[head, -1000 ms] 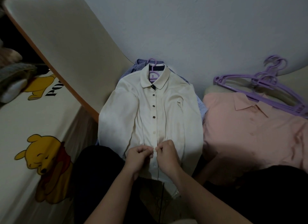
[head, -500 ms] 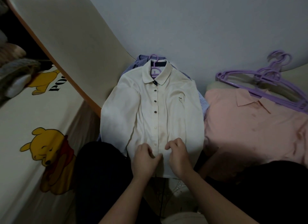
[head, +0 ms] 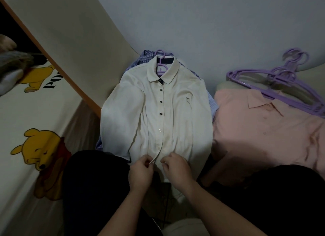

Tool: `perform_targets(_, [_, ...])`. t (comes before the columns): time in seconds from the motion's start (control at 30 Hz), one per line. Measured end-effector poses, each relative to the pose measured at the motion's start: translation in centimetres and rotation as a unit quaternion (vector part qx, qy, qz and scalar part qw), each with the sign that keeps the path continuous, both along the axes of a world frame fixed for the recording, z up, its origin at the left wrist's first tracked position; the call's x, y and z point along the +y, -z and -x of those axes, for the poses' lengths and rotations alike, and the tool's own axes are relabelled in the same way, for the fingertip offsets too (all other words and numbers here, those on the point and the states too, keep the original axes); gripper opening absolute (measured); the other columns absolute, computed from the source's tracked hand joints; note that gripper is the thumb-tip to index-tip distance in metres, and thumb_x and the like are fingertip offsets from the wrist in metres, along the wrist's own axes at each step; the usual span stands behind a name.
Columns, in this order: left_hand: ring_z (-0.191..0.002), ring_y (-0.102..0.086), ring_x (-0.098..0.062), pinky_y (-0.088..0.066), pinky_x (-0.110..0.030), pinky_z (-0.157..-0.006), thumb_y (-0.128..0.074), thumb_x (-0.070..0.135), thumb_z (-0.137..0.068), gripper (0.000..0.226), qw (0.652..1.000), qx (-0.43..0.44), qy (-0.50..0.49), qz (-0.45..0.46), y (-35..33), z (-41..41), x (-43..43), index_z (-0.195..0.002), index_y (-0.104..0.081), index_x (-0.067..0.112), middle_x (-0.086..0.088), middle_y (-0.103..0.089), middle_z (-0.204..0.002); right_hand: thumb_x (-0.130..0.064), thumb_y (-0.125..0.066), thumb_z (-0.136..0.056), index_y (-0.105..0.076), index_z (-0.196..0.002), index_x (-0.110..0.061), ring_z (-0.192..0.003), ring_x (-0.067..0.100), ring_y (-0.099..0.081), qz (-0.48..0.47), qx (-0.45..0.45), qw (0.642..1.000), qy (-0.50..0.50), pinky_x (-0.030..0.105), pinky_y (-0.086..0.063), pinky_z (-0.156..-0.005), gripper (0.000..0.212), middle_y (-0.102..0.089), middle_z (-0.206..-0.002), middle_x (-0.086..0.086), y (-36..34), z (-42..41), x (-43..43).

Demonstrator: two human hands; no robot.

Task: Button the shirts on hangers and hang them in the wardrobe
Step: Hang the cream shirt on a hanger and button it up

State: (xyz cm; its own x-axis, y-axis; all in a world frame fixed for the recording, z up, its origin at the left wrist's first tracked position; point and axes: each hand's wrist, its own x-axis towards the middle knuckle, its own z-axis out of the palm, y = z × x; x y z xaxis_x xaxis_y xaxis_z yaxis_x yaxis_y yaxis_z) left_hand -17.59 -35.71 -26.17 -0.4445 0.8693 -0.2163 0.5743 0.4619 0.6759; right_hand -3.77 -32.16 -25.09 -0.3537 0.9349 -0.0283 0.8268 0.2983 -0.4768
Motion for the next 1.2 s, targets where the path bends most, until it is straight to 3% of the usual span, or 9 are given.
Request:
perform_targets(0.13, [-0.069,-0.064,-0.002,-0.05,-0.021,-0.058,-0.07,0.023,-0.091,0.011,0.999,-0.03,-0.009,-0.018,-0.1,0.9,-0.4,-0.082,-0.072,0.028,0.013,-0.07,-0.075,-0.03,-0.048,-0.095,-0.07,-0.094,-0.023,-0.089,0.024,-0.064,0.006,-0.032,0.999,-0.009,0.037,-0.052,-0.073,0.023,-0.058,-0.096,-0.002,0.2,0.9,0.2])
perform_targets(0.27, [-0.069,-0.066,-0.002,-0.057,-0.029,-0.068,-0.073,0.027,-0.089,0.01,0.999,-0.029,-0.003,-0.023,0.4,1.4,-0.7,-0.079,-0.073,0.029,0.014,-0.071,-0.073,-0.03,-0.05,-0.097,-0.069,-0.095,-0.021,-0.091,0.023,-0.064,0.002,-0.044,0.999,-0.002,0.033,-0.048,-0.074,0.021,-0.058,-0.1,-0.001,0.6,1.7,0.5])
perform_targets(0.43, [-0.069,-0.066,-0.001,-0.058,-0.028,-0.068,-0.073,0.03,-0.089,0.012,0.999,-0.023,0.009,-0.025,0.4,1.3,-0.8,-0.078,-0.071,0.028,0.013,-0.07,-0.071,-0.025,-0.056,-0.092,-0.072,-0.093,-0.017,-0.095,0.024,-0.063,-0.016,-0.091,0.996,0.0,0.032,-0.047,-0.074,0.018,-0.064,-0.099,0.004,0.3,2.2,0.6])
perform_targets(0.5, [-0.069,-0.066,0.0,-0.058,-0.028,-0.068,-0.073,0.03,-0.09,0.012,0.999,-0.028,0.015,-0.023,0.5,1.2,-0.9,-0.078,-0.07,0.029,0.014,-0.07,-0.073,-0.021,-0.079,-0.069,-0.07,-0.07,-0.016,-0.071,0.023,-0.067,-0.019,-0.111,0.994,0.0,0.028,-0.047,-0.055,0.01,-0.064,-0.077,0.002,-0.4,2.4,0.7])
perform_targets(0.57, [-0.07,-0.066,0.0,-0.059,-0.028,-0.068,-0.072,0.03,-0.091,0.013,0.999,-0.034,0.017,-0.021,0.5,1.1,-0.9,-0.078,-0.07,0.029,0.014,-0.07,-0.074,-0.014,-0.091,-0.032,-0.061,-0.049,-0.018,-0.042,0.019,-0.057,-0.032,-0.134,0.99,-0.01,0.021,-0.037,-0.036,0.035,-0.056,-0.056,-0.001,-0.5,2.6,0.7])
perform_targets(0.67, [-0.068,-0.065,0.002,-0.058,-0.026,-0.067,-0.07,0.033,-0.092,0.011,0.999,-0.029,0.025,-0.021,0.2,1.1,-1.0,-0.083,-0.075,0.029,0.014,-0.071,-0.075,-0.009,-0.09,-0.013,-0.058,-0.044,-0.016,-0.035,0.019,-0.052,-0.053,-0.141,0.989,-0.014,0.02,-0.036,-0.033,0.046,-0.053,-0.051,0.0,-0.2,2.4,0.9])
perform_targets(0.87, [-0.074,-0.068,-0.005,-0.057,-0.04,-0.082,-0.068,0.041,-0.09,0.013,0.999,-0.002,0.028,-0.016,0.3,1.1,-1.1,-0.083,-0.075,0.033,0.015,-0.072,-0.074,-0.011,-0.093,-0.021,-0.061,-0.047,-0.016,-0.035,0.02,-0.053,-0.049,-0.127,0.99,-0.02,0.022,-0.038,-0.034,0.042,-0.055,-0.052,0.0,0.8,2.7,1.1])
perform_targets(1.1, [-0.073,-0.066,-0.003,-0.054,-0.042,-0.086,-0.067,0.04,-0.092,0.018,0.999,0.017,0.027,-0.014,0.0,1.2,-1.2,-0.074,-0.068,0.041,0.017,-0.07,-0.072,-0.013,-0.094,-0.023,-0.065,-0.048,-0.019,-0.028,0.021,-0.049,-0.05,-0.135,0.99,0.012,0.021,-0.035,-0.029,0.039,-0.06,-0.057,-0.002,1.3,3.0,1.6])
perform_targets(1.2, [-0.074,-0.066,-0.003,-0.054,-0.042,-0.087,-0.068,0.039,-0.092,0.02,0.999,0.019,0.025,-0.007,-0.1,1.2,-1.2,-0.072,-0.066,0.041,0.018,-0.07,-0.073,-0.016,-0.094,-0.033,-0.064,-0.051,-0.021,-0.031,0.019,-0.051,-0.056,-0.13,0.99,0.027,0.021,-0.035,-0.031,0.036,-0.059,-0.058,-0.004,1.1,3.1,1.4])
